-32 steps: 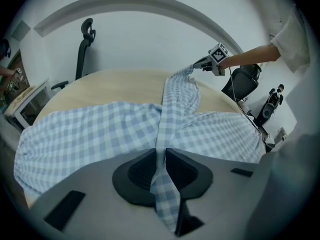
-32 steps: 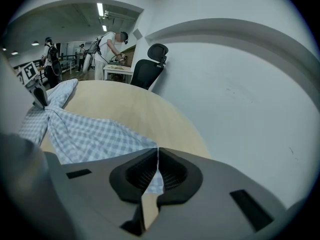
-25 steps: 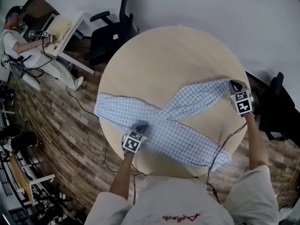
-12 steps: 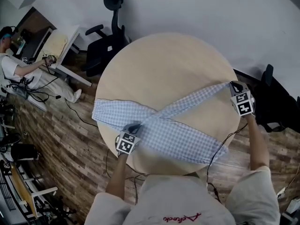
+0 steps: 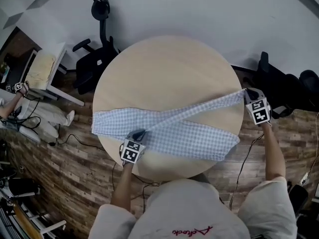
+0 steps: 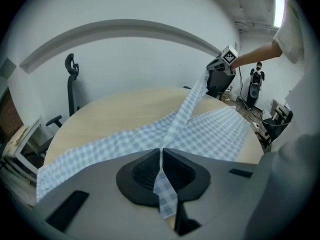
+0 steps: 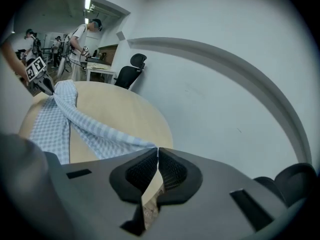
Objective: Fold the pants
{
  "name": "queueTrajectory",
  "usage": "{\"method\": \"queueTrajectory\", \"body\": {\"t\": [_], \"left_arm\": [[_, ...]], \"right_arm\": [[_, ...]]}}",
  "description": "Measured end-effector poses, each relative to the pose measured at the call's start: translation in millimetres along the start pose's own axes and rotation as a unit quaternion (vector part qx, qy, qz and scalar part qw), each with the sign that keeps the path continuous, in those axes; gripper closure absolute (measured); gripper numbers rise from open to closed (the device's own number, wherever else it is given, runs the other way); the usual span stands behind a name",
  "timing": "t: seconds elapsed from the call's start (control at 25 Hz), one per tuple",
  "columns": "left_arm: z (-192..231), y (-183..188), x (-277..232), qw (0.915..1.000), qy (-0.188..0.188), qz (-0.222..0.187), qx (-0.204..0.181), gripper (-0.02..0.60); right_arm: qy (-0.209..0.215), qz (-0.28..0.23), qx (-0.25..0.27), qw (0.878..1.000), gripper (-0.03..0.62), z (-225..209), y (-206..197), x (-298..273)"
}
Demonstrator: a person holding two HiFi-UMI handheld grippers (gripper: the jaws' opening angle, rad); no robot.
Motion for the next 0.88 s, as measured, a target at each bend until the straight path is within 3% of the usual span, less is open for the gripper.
{"method": "queueTrajectory", "body": {"t": [0.52, 0.88], "left_arm": [[-7.2, -5.9, 24.4, 0.9971, -0.036, -0.013, -0.066, 0.535], [-29.9, -28.3, 31.6, 0.9981, -0.027, 0.010, -0.055, 0.535]], "right_arm": [[-0.047, 0.031, -0.032, 0.998, 0.560, 23.5, -80.2, 132.5], [-0.020, 0.038, -0.033, 0.999, 0.560, 46.4, -131.2, 179.7]]}}
Point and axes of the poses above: the fingertips, and each gripper's own axes: x backward along the fingers, z to its left, y out of its top, the point moved 10 cm from there along x, backward along the fingers, and after that the axes turned 15 degrees about -y, right-handed, at the moved point
